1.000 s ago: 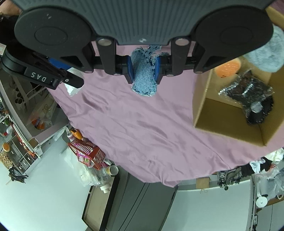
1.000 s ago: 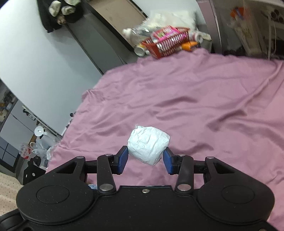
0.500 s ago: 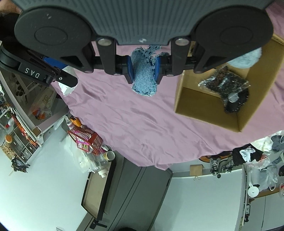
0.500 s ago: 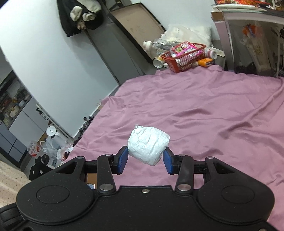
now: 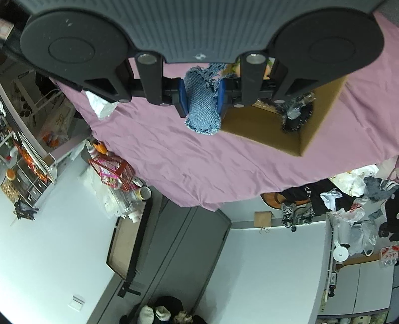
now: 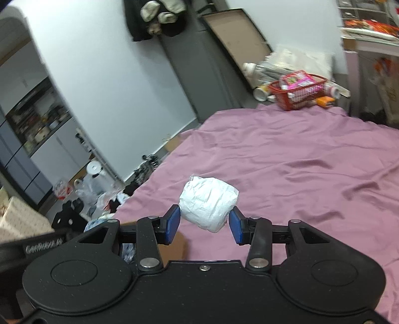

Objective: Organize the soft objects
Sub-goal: 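Carry the denim cloth with the left gripper while the right gripper carries the tissue ball to the box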

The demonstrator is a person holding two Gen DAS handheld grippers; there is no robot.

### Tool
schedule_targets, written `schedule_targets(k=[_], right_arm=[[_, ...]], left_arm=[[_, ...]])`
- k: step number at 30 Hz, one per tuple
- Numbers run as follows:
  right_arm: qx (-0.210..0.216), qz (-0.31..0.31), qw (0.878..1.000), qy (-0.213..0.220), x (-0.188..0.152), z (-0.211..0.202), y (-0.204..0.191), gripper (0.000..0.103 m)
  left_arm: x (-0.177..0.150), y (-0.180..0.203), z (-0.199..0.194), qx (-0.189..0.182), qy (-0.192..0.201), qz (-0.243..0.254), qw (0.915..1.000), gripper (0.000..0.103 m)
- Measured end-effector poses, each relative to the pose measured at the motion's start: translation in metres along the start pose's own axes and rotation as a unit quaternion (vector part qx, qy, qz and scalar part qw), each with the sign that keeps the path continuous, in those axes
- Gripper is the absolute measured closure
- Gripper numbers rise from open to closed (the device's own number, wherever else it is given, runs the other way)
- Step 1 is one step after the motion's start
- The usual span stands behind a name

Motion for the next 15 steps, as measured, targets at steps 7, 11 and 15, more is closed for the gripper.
schedule_targets(k=[7, 11, 15], right_arm=[[0.021, -0.028, 0.999, 0.018, 0.001, -0.002, -0.035, 0.061], [0.029, -0.037, 0.999, 0.02, 0.0, -0.001, -0.047, 0.061], [0.025, -0.042, 0.999, 0.019, -0.004, 0.005, -0.056, 0.061]], left_arm=[[0.012, -0.018, -0.004, 0.002, 0.008, -0.014, 0.9999, 0.079], [0.019, -0.032, -0.005, 0.004, 0.01, -0.023, 0.9997, 0.079], [0.023, -0.05, -0.003, 0.01, 0.009, -0.035, 0.9993, 0.079]])
Point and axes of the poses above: each gripper's, at about its wrist camera, not at the fingertips, and z roughly the way its jaws point, y to its right, x to its top, the point moved 8 cm from there along z, roughly the way its jaws point, and after that the axes turned 9 degrees about -z, right-handed, at the moved point
